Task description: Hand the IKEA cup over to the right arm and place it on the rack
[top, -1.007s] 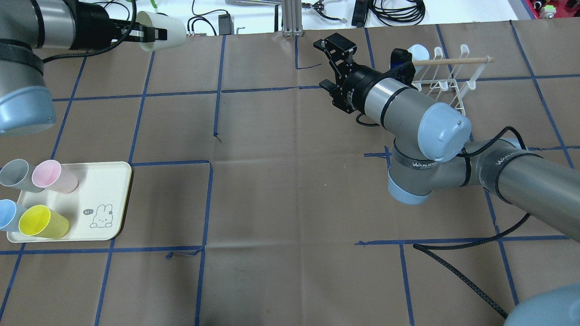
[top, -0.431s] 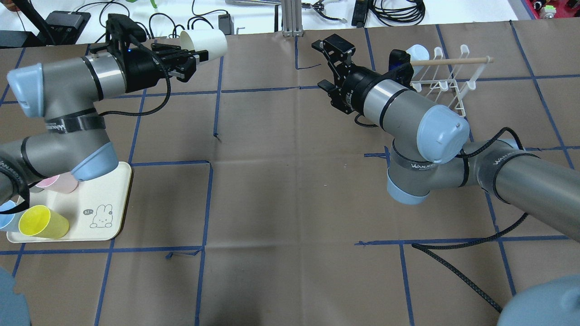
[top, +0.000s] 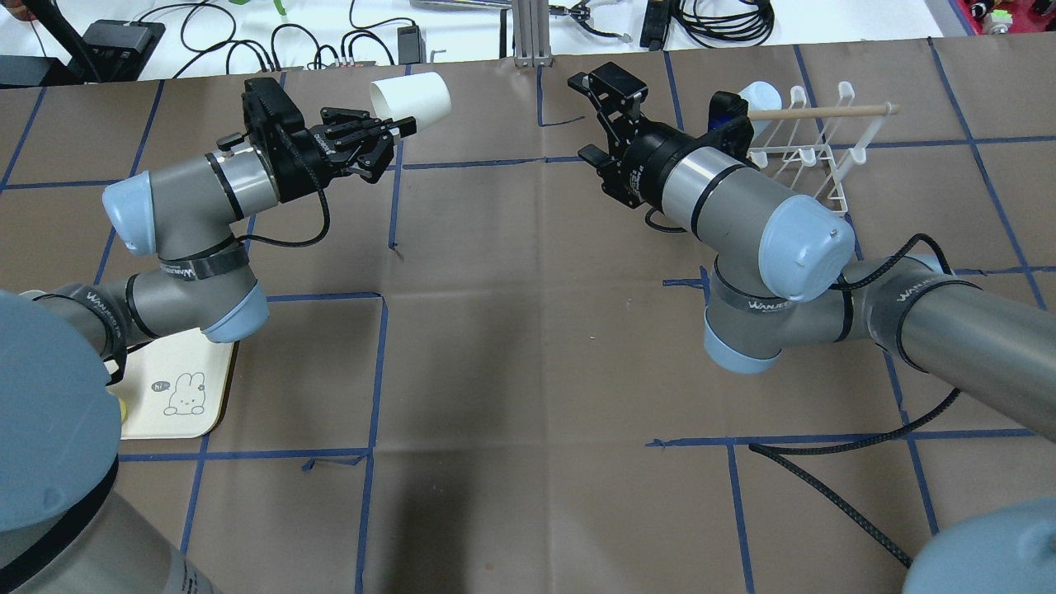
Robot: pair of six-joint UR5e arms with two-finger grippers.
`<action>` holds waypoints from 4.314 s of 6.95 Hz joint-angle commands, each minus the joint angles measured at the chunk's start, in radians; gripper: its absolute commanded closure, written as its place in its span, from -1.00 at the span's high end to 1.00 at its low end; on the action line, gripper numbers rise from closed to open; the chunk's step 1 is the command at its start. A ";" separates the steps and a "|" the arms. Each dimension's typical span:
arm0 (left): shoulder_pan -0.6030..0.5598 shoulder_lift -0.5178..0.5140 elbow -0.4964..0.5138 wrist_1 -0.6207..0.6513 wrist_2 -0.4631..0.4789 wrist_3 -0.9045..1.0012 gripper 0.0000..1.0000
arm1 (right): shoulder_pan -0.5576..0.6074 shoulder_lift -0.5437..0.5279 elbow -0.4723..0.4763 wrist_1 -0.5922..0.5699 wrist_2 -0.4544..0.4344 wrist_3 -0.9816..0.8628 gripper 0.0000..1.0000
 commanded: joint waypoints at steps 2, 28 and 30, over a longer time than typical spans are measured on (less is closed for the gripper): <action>-0.101 0.028 -0.015 0.126 0.088 -0.213 -0.97 | -0.002 -0.002 0.027 -0.001 -0.015 0.000 0.99; -0.192 0.036 -0.018 0.125 0.176 -0.244 -0.92 | 0.126 0.269 -0.301 0.005 0.003 0.079 0.94; -0.205 0.036 -0.017 0.123 0.179 -0.245 -0.91 | 0.126 0.277 -0.312 0.005 0.003 0.079 0.94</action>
